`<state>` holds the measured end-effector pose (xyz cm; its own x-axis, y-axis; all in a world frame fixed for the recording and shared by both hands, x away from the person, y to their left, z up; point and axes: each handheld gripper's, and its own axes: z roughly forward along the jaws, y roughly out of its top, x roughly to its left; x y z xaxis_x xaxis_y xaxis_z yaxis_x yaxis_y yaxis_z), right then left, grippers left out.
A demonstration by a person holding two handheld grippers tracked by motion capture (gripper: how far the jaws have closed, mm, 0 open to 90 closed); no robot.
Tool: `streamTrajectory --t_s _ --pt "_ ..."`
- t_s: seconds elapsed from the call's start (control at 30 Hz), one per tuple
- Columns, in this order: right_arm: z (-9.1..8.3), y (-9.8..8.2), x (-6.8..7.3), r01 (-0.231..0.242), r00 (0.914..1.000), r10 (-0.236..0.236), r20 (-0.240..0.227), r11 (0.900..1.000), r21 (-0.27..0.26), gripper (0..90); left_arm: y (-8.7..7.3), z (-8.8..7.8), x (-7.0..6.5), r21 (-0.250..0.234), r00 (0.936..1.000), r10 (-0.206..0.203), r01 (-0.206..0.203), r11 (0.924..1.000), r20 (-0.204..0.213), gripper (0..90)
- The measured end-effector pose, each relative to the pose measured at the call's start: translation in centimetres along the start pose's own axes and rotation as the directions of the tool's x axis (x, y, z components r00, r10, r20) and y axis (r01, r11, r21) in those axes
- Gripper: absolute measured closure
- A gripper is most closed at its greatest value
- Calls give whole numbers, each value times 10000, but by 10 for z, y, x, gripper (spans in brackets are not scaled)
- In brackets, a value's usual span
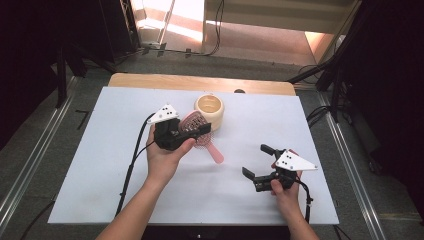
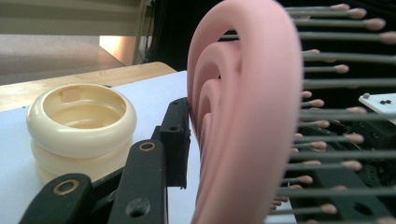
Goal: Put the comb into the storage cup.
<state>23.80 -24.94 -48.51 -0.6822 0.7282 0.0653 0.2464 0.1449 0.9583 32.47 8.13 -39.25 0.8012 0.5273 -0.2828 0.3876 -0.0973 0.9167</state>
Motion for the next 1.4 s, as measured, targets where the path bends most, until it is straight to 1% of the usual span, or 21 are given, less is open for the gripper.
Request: streamTrajectory --t_s 0.1,0.2,0.27,0.4,0.53,0.57,0.77,0.93,1.13,1.23,1.4 --pt "-5 -2 -3 15 9999 -15 123 10000 -19 0 2 0 1 -70 10000 -22 21 10000 -20 615" --pt "-10 -4 -6 8 9998 -7 182 10000 -34 0 3 0 1 -35 10000 43 -43 10000 -45 616" --pt "-12 -5 -8 -72 9998 72 205 10000 -7 0 3 1 2 -39 10000 23 -24 10000 -72 616" --pt "-17 -7 -11 -42 9996 42 288 10000 19 0 4 1 3 -26 10000 -40 39 10000 -88 615" --pt "-21 -8 -14 -186 9992 188 361 9998 -48 0 5 2 5 -46 9999 -11 11 10000 -139 615" --pt "-21 -9 -15 -155 9991 156 387 9999 -38 0 6 1 5 -36 9999 -25 24 10000 -127 615" --pt "-29 -15 -20 -164 9988 161 464 9998 73 0 10 0 7 -32 9997 91 -91 10000 -205 616" --pt "-38 -20 -24 -169 9977 163 652 9998 90 0 12 -1 8 -40 9997 138 -139 9999 -205 616" --pt "-49 -25 -30 -326 9964 320 789 9994 70 0 14 -2 10 -15 9994 195 -195 9998 -276 615" --pt "-52 -25 -33 -372 9954 373 881 9993 -27 0 15 -2 11 -73 9995 134 -136 9999 -286 615" --pt "-53 -27 -34 -406 9942 407 995 9992 -29 0 17 -3 14 -66 9994 86 -88 9999 -350 616"
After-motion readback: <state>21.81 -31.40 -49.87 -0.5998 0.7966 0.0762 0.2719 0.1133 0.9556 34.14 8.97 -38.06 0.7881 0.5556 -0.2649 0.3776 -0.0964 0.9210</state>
